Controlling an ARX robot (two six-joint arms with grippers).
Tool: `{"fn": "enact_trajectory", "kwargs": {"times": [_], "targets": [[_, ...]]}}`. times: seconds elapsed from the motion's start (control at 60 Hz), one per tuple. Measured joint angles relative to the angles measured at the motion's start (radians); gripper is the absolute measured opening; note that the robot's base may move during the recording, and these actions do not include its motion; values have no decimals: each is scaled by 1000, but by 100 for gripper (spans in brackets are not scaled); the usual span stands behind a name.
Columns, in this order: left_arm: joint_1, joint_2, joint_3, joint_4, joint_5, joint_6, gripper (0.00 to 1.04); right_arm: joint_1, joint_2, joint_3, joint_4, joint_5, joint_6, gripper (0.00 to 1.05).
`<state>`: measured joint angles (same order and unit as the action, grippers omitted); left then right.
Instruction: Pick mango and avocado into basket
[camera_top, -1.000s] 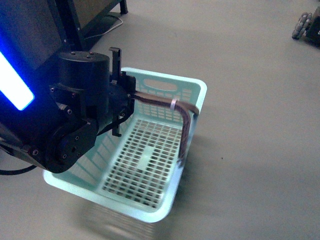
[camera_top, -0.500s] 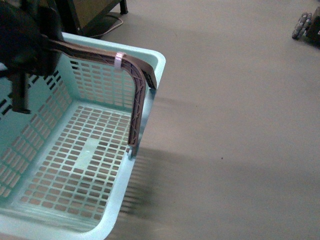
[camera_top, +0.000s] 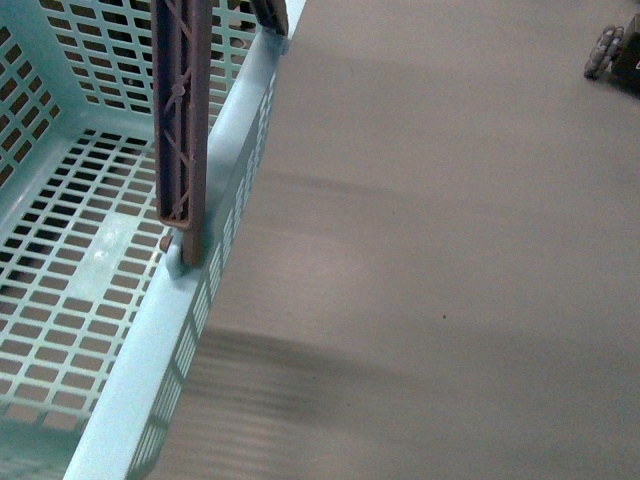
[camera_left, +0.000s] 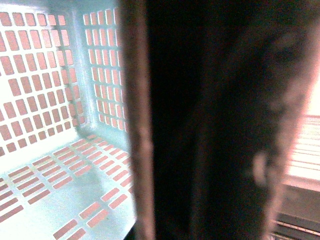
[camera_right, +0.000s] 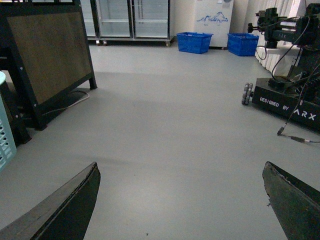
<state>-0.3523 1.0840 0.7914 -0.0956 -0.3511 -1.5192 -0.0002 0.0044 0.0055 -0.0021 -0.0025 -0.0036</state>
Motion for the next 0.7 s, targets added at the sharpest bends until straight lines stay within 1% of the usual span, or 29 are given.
{"fn": "enact_trajectory", "kwargs": {"times": [0.167,0.25,0.383,0.7], "targets": [[-16,-54,21,-49,-7,-7,5,0,0,0,0,0,0,97],[-21,-73,34,-68,-26,6,5,0,0,0,0,0,0,97],[-23,-87,39,-71,-43,35,5,0,0,0,0,0,0,97],[-24,-87,41,-72,-39,38,5,0,0,0,0,0,0,97]]}}
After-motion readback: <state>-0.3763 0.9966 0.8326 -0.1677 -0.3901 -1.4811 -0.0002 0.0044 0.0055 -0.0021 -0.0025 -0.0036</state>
